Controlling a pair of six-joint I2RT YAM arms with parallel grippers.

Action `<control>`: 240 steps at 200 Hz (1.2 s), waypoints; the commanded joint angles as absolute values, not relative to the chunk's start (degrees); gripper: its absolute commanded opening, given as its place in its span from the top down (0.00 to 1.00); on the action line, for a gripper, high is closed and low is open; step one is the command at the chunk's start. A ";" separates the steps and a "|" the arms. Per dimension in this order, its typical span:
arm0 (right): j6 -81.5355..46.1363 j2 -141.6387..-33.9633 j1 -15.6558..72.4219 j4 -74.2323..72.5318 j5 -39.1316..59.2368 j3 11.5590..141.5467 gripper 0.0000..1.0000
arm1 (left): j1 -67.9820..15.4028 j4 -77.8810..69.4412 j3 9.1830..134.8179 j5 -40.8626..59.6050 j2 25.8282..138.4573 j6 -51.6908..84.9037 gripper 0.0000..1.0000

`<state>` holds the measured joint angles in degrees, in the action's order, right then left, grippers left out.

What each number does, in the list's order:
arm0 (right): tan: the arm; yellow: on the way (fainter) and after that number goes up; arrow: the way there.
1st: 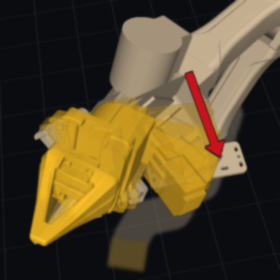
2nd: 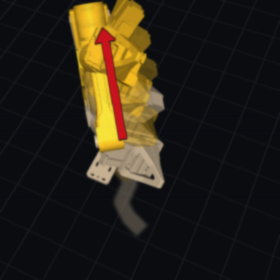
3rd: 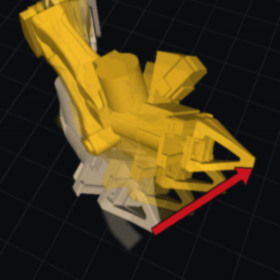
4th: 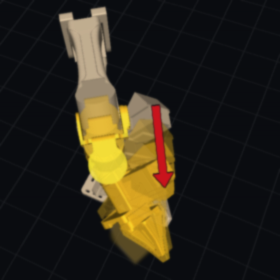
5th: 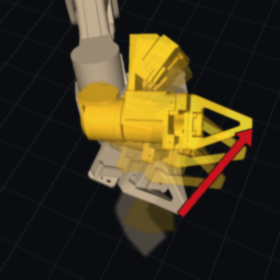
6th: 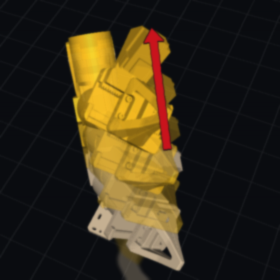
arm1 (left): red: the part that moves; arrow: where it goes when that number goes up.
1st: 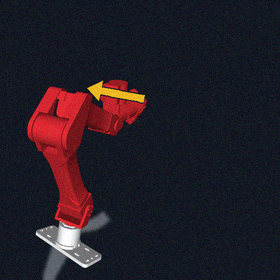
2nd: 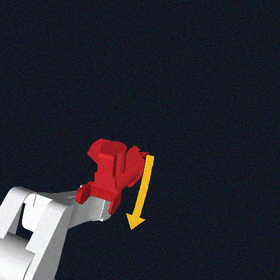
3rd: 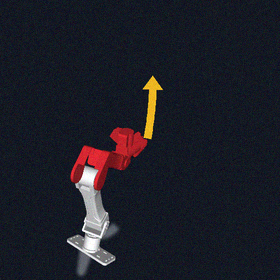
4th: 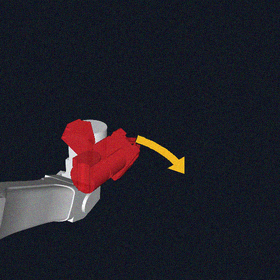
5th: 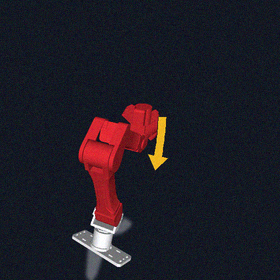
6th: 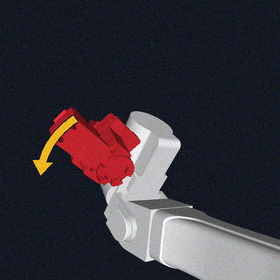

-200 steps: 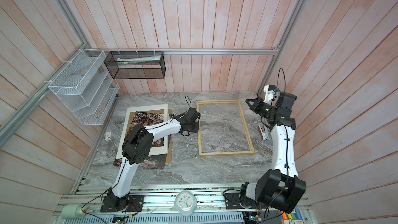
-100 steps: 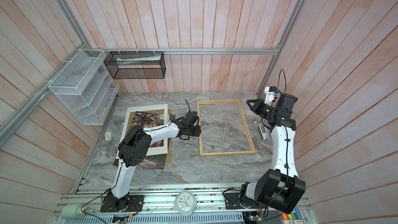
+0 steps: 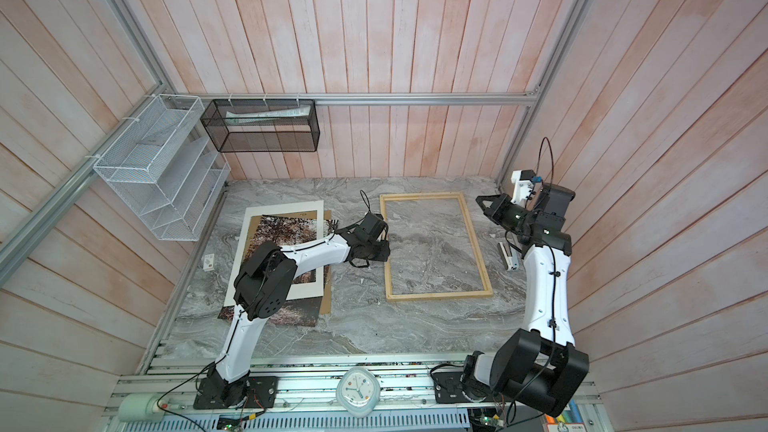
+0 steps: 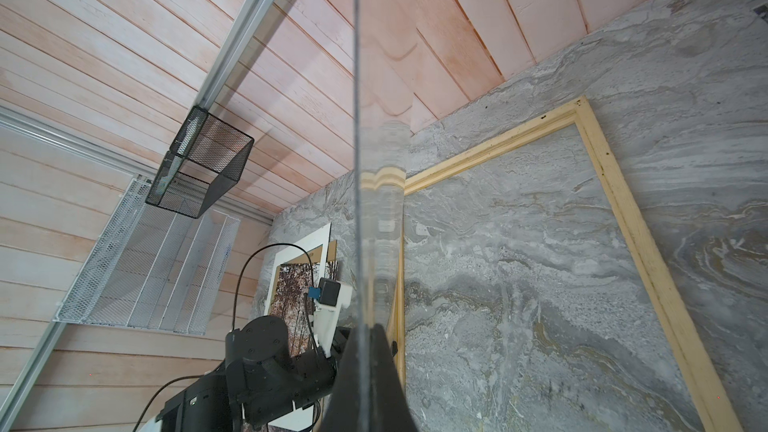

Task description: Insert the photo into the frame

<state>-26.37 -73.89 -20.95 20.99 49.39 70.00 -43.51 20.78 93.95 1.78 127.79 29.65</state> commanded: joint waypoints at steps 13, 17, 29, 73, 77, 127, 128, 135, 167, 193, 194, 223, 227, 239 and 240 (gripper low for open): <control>-26.87 -71.59 -21.18 17.86 54.25 67.33 0.98 | -43.08 23.37 94.88 -0.41 129.82 29.19 0.60; -27.01 -71.47 -21.19 17.56 54.57 66.92 0.98 | -43.01 23.53 94.76 -0.60 129.81 29.14 0.61; -27.48 -71.20 -21.09 16.61 55.62 65.54 0.98 | -42.64 23.92 94.11 -1.05 129.56 28.99 0.62; -30.11 -70.58 -20.85 11.19 61.17 59.44 0.98 | -39.46 20.43 85.76 0.44 125.31 30.18 0.65; -30.42 -70.49 -20.79 10.59 61.47 58.88 0.98 | -39.19 20.19 84.85 0.43 124.64 30.29 0.65; -34.76 -71.50 -16.18 1.52 63.36 52.40 0.98 | -35.97 15.26 74.03 2.92 117.64 29.27 0.66; -34.87 -71.52 -16.09 1.29 63.37 52.30 0.98 | -35.96 15.10 73.80 2.91 117.44 29.14 0.66; -35.70 -72.08 -14.97 -0.53 63.58 51.54 0.98 | -35.65 14.30 72.34 3.26 116.28 28.50 0.66; -40.77 -74.36 -10.92 -8.88 62.88 48.42 0.98 | -33.63 13.63 68.65 4.94 112.37 26.91 0.66; -43.32 -76.72 -8.14 -13.43 61.75 46.97 0.99 | -32.62 12.19 66.94 7.51 109.14 27.27 0.62; -43.42 -76.77 -8.07 -13.62 61.68 46.95 0.99 | -32.61 12.03 66.91 7.67 109.02 27.26 0.62; -43.78 -79.57 -6.86 -15.68 61.04 47.00 0.99 | -32.39 10.02 65.74 8.96 105.99 28.78 0.58; -43.68 -79.89 -6.76 -15.72 61.00 47.10 0.99 | -32.43 9.95 65.82 8.96 105.84 28.98 0.58; -43.83 -80.69 -6.77 -16.36 60.92 47.11 0.99 | -32.33 10.26 66.00 8.89 105.49 29.27 0.58; -43.85 -80.73 -6.77 -16.40 60.96 47.15 0.99 | -32.34 10.32 65.96 8.88 105.48 29.27 0.58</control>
